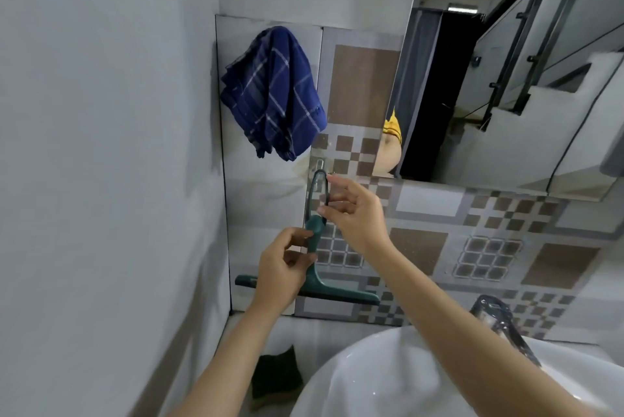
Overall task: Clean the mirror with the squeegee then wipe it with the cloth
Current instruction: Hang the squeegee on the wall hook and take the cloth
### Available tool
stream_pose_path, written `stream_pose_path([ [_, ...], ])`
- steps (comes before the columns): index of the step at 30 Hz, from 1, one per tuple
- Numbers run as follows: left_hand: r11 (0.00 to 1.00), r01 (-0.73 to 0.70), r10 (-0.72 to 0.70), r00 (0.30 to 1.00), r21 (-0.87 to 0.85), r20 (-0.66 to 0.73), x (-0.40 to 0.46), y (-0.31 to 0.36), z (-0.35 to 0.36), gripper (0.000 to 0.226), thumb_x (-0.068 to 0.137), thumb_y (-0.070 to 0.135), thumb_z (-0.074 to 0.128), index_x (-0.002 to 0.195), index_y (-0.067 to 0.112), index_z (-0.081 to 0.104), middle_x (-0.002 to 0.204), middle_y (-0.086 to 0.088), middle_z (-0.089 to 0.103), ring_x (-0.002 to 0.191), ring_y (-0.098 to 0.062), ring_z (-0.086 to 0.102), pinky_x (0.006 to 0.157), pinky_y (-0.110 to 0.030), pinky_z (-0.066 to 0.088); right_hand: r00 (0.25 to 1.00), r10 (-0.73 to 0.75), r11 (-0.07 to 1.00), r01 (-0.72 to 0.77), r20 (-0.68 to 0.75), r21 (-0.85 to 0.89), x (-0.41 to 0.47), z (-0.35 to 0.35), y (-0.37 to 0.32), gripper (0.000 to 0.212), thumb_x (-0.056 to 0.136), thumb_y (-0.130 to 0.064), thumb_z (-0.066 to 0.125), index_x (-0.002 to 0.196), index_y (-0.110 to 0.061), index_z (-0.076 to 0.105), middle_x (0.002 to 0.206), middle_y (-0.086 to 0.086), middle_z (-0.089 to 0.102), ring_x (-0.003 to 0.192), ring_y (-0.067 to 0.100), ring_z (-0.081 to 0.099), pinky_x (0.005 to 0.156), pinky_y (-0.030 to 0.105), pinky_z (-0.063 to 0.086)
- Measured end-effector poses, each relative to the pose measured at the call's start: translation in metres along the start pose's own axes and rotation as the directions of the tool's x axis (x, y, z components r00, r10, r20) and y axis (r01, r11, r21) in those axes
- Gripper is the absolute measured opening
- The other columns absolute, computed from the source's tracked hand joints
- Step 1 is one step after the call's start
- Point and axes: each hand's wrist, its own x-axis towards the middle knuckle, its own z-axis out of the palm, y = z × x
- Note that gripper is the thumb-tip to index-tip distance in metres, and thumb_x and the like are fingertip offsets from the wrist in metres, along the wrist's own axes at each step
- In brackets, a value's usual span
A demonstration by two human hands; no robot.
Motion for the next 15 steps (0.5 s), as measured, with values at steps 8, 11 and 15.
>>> stream_pose_path([
  [8,0.996,0.09,-0.09,0.996,-0.02,0.008,-0.003,-0.024,0.0,0.033,0.082,0.004,0.065,0.094,0.034,0.057,0.099,0.011,0.063,0.085,-0.011,0.065,0.072,-0.032,0.059,0.998,0.055,0.998,-0.055,-0.004,-0.028,0.004,0.019,0.034,0.054,0.079,-0.005,0.076,0.127,-0.02,0.058,0.088,-0.001,0.068,0.08,0.015,0.069,0.075,0.026,0.059],
  [11,0.996,0.089,-0.089,0.996,-0.005,0.008,-0.004,-0.028,0.003,0.035,0.083,0.004,0.063,0.094,0.036,0.056,0.099,0.014,0.063,0.089,-0.009,0.065,0.076,-0.031,0.058,0.998,0.058,0.998,-0.057,0.002,-0.032,0.003,0.021,0.038,0.054,0.08,-0.005,0.074,0.129,-0.021,0.057,0.089,-0.001,0.067,0.081,0.014,0.068,0.078,0.026,0.059],
  [15,0.996,0.093,-0.093,0.996,0.012,-0.001,-0.002,-0.035,0.002,0.034,0.084,0.011,0.064,0.11,0.031,0.056,0.113,0.01,0.063,0.103,0.002,0.058,0.089,-0.017,0.05,1.0,-0.006,0.983,0.003,-0.018,-0.185,0.005,0.018,0.036,0.05,0.082,-0.02,0.075,0.128,-0.024,0.057,0.105,-0.007,0.062,0.093,0.009,0.061,0.083,0.021,0.054],
])
